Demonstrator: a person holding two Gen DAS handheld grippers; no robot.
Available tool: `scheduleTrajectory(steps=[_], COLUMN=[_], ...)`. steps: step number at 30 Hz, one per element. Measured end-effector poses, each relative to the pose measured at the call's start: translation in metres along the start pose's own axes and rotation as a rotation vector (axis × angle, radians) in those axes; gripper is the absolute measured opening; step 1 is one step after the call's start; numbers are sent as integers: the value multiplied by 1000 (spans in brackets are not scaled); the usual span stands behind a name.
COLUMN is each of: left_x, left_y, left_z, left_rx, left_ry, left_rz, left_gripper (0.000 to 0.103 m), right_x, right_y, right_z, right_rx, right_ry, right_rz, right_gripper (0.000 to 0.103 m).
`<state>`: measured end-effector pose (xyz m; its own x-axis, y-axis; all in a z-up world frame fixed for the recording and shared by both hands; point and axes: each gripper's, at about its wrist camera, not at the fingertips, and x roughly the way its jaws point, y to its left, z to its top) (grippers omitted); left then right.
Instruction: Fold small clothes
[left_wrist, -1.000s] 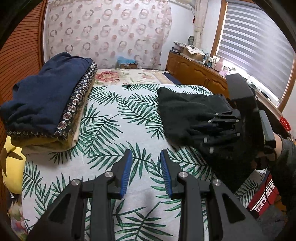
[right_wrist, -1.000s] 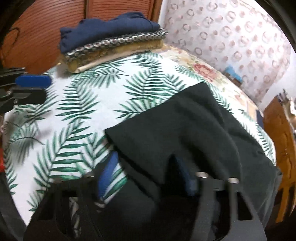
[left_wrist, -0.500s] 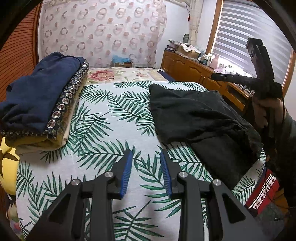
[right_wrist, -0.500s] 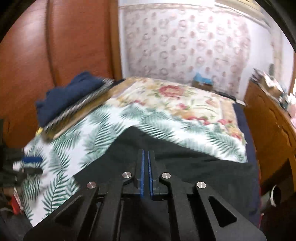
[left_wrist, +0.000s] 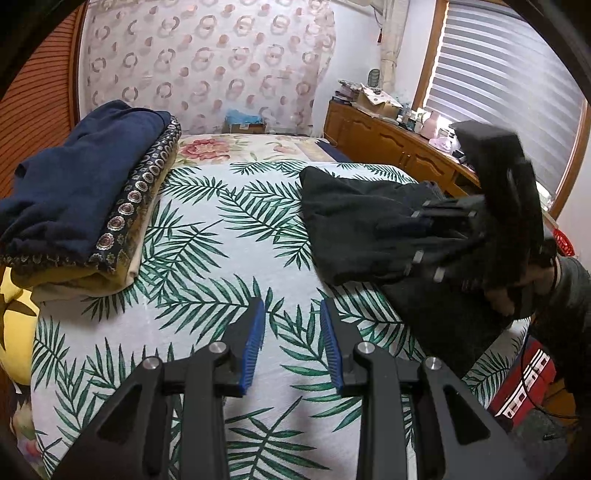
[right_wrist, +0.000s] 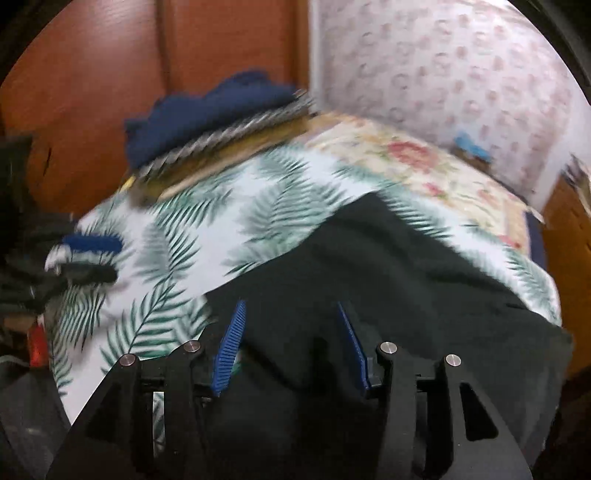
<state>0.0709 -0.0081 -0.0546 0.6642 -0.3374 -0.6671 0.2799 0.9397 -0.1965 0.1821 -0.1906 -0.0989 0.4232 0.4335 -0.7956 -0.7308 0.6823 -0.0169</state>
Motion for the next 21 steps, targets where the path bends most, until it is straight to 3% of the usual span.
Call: scheduleTrajectory(steps=[3,7,9,11,16,21], left_x=[0,1,2,2,5,5], left_y=[0,0,-1,-3,-12,-23], left_z=[0,-1,-2,-2,-3,-3], left_rx=[0,1,1,4,19,38], left_ry=[1,1,3,5,10,9], left_rz=[-3,-7,-9,-13,-35,-54], left_gripper=[29,29,29,29,29,29], right_x=[18,38,38,29,-32,-86], right_y=[20,31,26,14,-35,-109], right_z=[1,-3,-2,0,8,7], right_rx=[-65,-125,-121,-71,78,216], right_ry=[63,118,110,70,-102,-167], right_rz=[32,-31,-81,-81,-177,-305], right_gripper=[51,49,4,3,3,3])
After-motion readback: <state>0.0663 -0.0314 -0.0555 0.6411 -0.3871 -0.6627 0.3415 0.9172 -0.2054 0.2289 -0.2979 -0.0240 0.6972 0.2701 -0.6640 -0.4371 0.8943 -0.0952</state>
